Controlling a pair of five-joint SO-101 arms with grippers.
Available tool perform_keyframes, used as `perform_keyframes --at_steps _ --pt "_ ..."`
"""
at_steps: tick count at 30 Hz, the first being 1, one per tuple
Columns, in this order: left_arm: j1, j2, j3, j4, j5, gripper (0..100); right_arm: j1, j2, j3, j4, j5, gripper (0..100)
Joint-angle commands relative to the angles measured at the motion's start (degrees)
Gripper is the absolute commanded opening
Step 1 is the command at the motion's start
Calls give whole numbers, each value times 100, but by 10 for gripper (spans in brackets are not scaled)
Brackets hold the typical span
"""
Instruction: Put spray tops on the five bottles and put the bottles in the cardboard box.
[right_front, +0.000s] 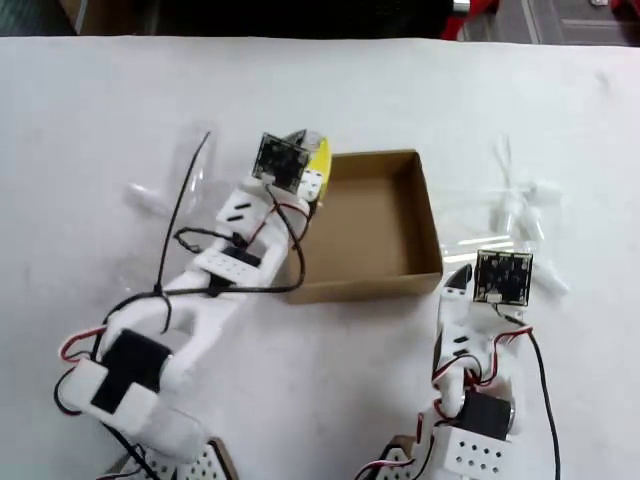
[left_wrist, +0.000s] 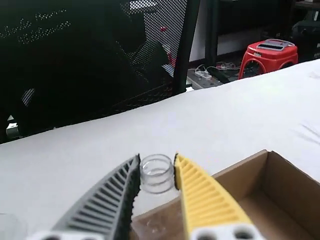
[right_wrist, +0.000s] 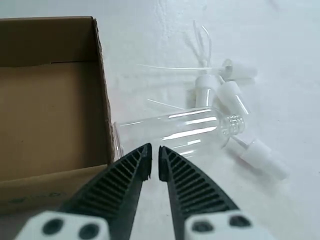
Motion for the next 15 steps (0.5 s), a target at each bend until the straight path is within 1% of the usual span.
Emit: perform_keyframes --at_steps 1,15 --pt "-110 40 -255 -281 158 21 -48 -13 53 22 53 15" --pt "-224 -31 -53 -281 167 21 -48 -13 53 22 53 15"
